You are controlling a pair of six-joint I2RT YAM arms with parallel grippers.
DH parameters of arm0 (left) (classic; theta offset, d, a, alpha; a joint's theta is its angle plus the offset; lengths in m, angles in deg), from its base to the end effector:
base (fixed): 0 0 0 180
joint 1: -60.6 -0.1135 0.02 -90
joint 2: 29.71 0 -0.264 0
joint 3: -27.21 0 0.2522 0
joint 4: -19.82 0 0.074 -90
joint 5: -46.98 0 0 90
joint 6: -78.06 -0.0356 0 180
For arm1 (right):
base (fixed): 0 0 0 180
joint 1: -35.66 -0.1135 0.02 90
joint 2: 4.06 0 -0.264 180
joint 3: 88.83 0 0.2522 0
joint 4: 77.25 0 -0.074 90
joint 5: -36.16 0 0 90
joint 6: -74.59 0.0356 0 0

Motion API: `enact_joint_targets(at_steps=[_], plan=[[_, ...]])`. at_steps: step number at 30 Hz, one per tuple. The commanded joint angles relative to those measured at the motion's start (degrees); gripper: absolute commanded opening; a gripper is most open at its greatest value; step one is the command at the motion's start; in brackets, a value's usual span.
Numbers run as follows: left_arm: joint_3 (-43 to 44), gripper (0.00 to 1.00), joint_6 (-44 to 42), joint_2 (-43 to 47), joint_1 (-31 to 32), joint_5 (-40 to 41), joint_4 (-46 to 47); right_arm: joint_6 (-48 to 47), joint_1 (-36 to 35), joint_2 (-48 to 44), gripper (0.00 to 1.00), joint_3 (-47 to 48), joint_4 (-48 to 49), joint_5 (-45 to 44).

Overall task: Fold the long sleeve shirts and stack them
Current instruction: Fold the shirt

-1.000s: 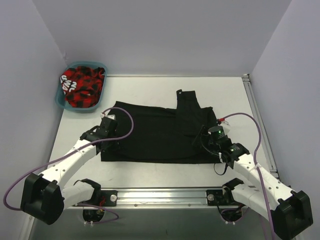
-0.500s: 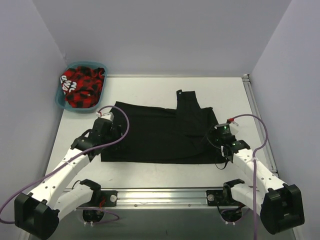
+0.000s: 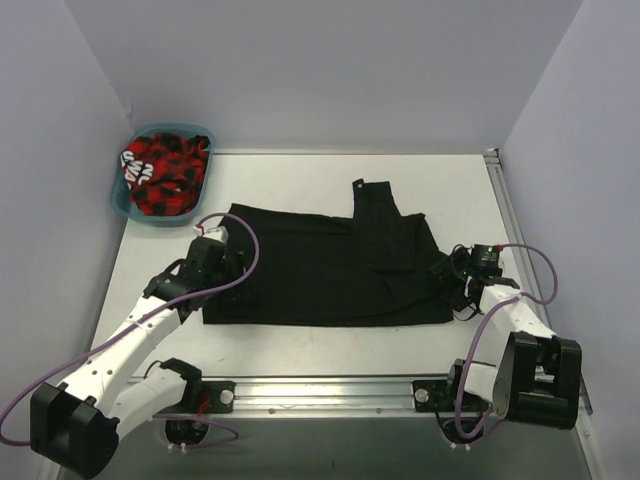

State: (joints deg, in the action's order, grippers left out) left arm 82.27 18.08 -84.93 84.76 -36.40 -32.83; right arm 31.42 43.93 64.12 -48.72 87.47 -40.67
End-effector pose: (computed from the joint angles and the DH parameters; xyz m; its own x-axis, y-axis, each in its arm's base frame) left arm 0.1729 -0.0731 0.2425 -0.8009 -0.1854 -0.5693 -0.0667 0.9726 -0.2229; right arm 0.2223 -0.0241 0.1653 -0.4822 0.7877 -0.3834 0.4791 0.6035 0.6374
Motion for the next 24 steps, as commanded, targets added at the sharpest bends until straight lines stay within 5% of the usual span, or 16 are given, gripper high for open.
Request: enact_joint_targets(at_steps=[1,10,14,24], plan=[[0.2,0.87,0.8,0.1,-0.5,-0.1,2.6,-0.4,0.7,-0.6,0.72,2.1,-1.2,4.7],[1.3,0.8,4.7,-2.3,-0.3,-4.8,7.8,1.9,-4.7,-14.9,0.73,3.6,-3.4,12.0],[1.9,0.72,6.9,-6.0,-0.3,-4.2,11.3,2.2,-11.8,-17.3,0.73,5.0,-4.2,7.4],[-7.5,0.56,15.9,-10.6,-2.5,0.2,23.4,6.5,-18.4,0.1,0.7,-3.1,23.5,13.0]])
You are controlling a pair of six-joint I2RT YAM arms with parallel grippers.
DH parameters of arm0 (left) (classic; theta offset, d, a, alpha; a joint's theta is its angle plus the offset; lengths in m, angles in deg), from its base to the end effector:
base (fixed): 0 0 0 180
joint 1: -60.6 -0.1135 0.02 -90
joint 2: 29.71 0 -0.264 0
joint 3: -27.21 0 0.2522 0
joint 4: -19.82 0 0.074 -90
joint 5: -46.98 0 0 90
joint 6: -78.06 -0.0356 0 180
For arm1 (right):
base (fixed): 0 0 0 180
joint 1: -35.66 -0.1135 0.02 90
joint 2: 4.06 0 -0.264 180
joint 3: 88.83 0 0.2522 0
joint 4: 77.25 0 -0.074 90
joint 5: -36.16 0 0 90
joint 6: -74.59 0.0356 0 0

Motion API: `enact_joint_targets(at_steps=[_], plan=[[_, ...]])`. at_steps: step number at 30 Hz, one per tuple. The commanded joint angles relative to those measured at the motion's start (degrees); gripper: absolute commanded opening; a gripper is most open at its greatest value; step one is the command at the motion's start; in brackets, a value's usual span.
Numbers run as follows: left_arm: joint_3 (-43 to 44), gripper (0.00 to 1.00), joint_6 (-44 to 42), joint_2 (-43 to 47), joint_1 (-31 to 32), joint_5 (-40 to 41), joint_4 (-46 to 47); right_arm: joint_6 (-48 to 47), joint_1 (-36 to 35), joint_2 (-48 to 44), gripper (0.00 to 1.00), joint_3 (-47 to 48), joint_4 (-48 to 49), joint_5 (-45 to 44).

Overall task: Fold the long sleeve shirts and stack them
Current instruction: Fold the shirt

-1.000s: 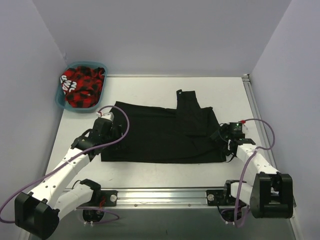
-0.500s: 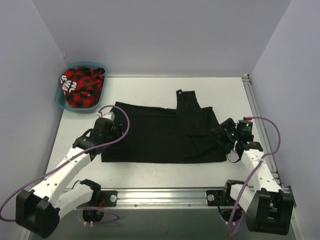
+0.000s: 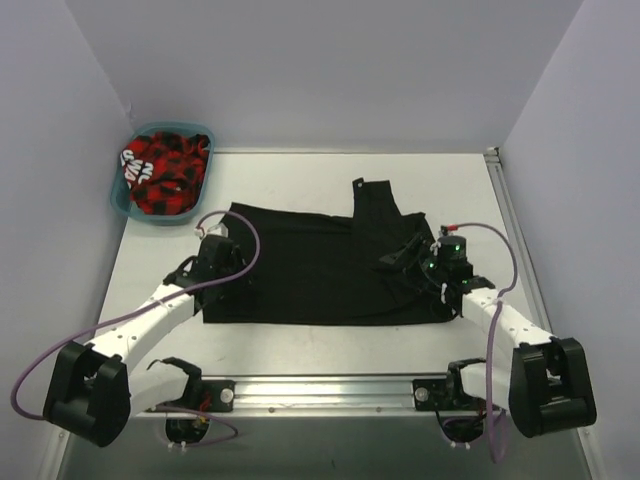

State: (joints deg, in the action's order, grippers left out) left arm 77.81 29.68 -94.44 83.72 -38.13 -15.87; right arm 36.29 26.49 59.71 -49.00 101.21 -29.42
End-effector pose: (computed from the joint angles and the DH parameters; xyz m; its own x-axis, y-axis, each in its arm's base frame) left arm 0.2058 -0.0846 0.2070 -0.7515 -0.3987 -0.5256 -0.2120 0.9004 -0.3798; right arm 0.2246 0.0512 0.2022 -0.6662 0.6163 -0.4199 0.0150 0.5741 0.8187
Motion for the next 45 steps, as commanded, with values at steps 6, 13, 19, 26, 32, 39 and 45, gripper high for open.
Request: enact_joint_targets(at_steps=[6,13,19,26,32,39,45], plan=[[-12.6,0.48,9.2,-2.7,-7.5,-1.7,11.8,3.0,7.1,13.2,0.68,-11.6,19.5,3.1],[-19.0,0.4,13.5,5.7,-12.4,-2.8,9.8,-2.0,14.8,7.6,0.67,-14.3,11.6,1.4],[-13.7,0.47,9.4,18.7,-14.6,0.3,-1.9,-9.7,14.3,-6.3,0.68,-6.2,-9.1,-7.5],[-2.2,0.78,-0.4,14.0,-8.1,-2.0,-3.8,-21.2,-4.3,-7.4,0.65,11.6,-28.5,-23.3],[6.6,0.76,-4.6,-0.7,1.8,2.1,-2.7,-23.0,-17.3,6.6,0.49,18.7,-31.3,-29.0],[4.3,0.65,-1.0,-8.2,1.8,4.6,-1.6,-24.3,-21.2,20.2,0.38,22.3,-34.2,-30.1],[-3.2,0.64,3.9,-10.3,-2.9,-1.8,-0.7,-24.7,-21.8,24.7,0.38,19.6,-38.9,-28.0]])
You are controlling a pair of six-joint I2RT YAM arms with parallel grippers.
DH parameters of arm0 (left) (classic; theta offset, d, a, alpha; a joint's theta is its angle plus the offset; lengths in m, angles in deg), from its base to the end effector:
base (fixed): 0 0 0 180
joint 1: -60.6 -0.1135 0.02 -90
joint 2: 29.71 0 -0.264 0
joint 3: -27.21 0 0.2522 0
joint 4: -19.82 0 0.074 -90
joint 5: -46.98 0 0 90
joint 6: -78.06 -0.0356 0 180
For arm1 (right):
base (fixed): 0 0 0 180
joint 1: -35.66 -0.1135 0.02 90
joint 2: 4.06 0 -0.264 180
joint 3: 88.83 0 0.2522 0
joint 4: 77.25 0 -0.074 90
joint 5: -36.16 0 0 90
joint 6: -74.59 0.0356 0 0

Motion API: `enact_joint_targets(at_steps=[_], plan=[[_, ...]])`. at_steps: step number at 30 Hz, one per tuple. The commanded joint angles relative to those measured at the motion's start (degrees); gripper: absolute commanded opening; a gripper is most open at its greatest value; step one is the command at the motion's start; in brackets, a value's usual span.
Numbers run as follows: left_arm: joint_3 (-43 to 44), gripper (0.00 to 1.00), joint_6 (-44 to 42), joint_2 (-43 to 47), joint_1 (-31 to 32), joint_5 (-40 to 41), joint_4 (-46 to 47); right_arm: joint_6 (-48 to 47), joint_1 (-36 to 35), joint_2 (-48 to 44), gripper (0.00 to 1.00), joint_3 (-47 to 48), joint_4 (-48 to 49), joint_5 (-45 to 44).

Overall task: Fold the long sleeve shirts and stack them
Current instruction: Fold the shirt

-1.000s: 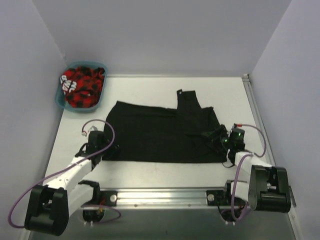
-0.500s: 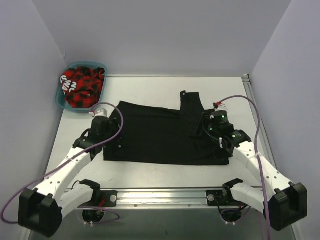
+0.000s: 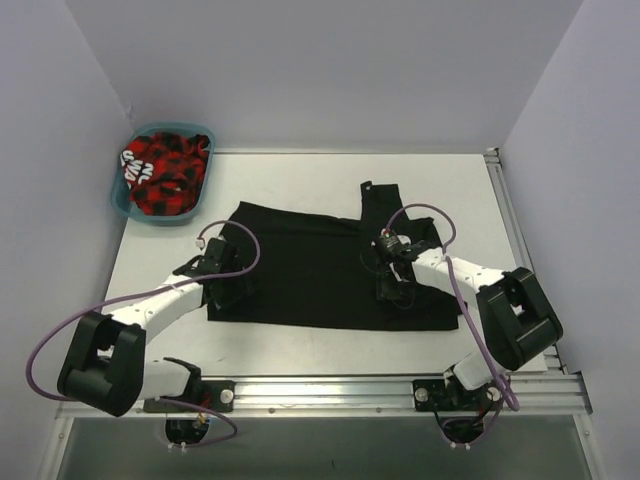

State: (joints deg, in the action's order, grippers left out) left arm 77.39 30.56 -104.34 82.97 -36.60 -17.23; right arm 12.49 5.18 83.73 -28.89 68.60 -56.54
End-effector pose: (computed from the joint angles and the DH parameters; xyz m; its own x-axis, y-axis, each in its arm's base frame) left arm 0.2159 -0.0845 0.1676 -0.8213 -0.3880 -0.4182 -0.3066 0.9185 -0.2499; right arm 0.2458 0.1427 0.1628 -0.9007 0.0123 -0.4344 -0.0749 0.9803 0.1829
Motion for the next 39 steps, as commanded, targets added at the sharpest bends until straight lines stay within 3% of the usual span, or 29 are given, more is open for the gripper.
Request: enact_joint_targets(at_steps=[1,9,13,16,20,22,28,33,39], plan=[[-5.3,0.64,4.2,0.5,-3.5,-4.2,0.4,-0.9,-0.6,0.7,0.39,-1.4,-7.2,0.4],[-13.1,0.64,10.1,17.3,-4.6,-12.0,-8.9,4.7,-5.8,-7.1,0.45,-7.7,-14.3,8.1],[-11.0,0.71,12.2,30.1,-3.9,-11.0,-16.9,6.7,-7.0,-17.5,0.51,-7.4,-16.4,6.3],[-4.8,0.75,10.2,32.4,-3.9,-8.4,-19.3,5.7,-6.3,-24.7,0.61,-3.5,-18.3,1.0],[2.8,0.83,4.4,28.1,-2.6,-4.7,-19.2,6.5,-0.1,-28.5,0.63,-1.0,-20.1,-5.4],[5.0,0.83,1.5,24.6,-0.5,-3.3,-17.2,7.5,6.2,-28.9,0.62,-2.5,-20.0,-4.6],[6.0,0.83,-2.1,14.3,2.1,-2.0,-8.0,14.7,16.5,-31.8,0.62,-9.9,-13.7,2.2],[5.6,0.83,-4.2,8.2,2.5,0.2,-4.7,21.4,17.8,-33.2,0.62,-16.8,-5.7,7.2],[0.9,0.83,-3.0,4.8,2.5,0.6,-1.7,26.3,17.9,-32.3,0.58,-20.5,2.2,7.3]])
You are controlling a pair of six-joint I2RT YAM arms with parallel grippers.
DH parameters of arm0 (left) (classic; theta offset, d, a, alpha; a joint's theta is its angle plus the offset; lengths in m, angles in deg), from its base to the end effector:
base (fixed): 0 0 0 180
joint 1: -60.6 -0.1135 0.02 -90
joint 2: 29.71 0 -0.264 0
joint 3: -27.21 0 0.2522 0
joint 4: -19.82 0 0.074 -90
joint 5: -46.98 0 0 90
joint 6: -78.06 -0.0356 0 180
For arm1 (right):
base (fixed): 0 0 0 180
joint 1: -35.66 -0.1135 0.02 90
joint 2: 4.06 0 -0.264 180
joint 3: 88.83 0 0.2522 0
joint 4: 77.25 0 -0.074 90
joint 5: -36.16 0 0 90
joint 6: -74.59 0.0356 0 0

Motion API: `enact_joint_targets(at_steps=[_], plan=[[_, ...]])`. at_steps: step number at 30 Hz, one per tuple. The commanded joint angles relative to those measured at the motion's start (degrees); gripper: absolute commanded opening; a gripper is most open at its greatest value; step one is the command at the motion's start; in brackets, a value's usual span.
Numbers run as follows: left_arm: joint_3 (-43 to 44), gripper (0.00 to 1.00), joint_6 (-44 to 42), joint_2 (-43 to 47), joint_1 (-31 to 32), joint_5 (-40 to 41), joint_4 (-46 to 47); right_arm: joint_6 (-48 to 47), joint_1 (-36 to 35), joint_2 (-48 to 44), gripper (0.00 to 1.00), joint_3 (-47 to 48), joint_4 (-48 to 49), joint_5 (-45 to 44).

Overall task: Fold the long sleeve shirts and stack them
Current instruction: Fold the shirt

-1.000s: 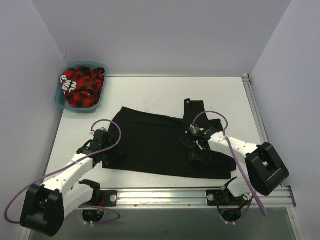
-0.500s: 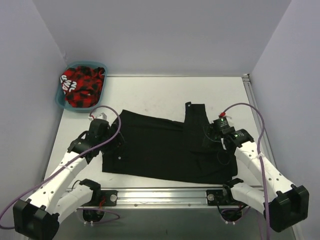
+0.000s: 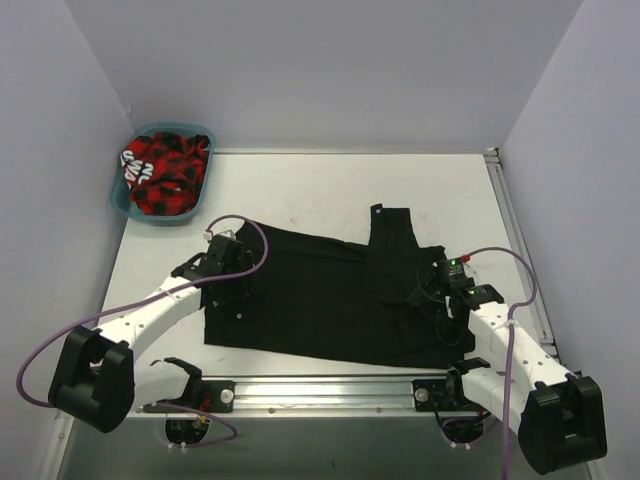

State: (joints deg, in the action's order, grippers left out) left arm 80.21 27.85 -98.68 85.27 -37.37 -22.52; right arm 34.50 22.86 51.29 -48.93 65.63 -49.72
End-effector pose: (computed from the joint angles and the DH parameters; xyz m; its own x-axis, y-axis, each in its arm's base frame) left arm 0.2061 -0.0908 0.1974 -0.8299 -0.3197 -0.4573 -0.2118 0.9387 -0.2718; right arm 0.1745 0.0423 0.1765 -0.7003 0.6234 -0.3478 0.4227 0.7547 0.5017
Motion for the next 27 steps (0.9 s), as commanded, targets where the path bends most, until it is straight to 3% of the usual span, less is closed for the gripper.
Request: enact_joint_targets(at_steps=[1,10,18,24,27], plan=[[-2.5,0.83,0.2,-1.6,0.2,1.5,3.7,4.5,0.1,0.5,0.57,-0.5,6.2,0.4],[-7.5,0.82,2.9,-2.7,0.2,1.2,6.1,4.5,1.0,5.4,0.52,1.8,8.4,-3.2],[-8.7,0.82,3.0,-2.5,0.1,1.5,6.2,2.3,2.1,7.1,0.13,6.8,8.3,-2.4],[-9.0,0.82,3.0,-3.6,-0.1,0.9,6.4,-1.7,4.6,9.6,0.0,14.2,7.3,-3.3],[-9.0,0.82,3.0,-3.4,-0.1,0.6,6.4,-4.1,6.4,12.8,0.0,17.3,10.7,-1.8]])
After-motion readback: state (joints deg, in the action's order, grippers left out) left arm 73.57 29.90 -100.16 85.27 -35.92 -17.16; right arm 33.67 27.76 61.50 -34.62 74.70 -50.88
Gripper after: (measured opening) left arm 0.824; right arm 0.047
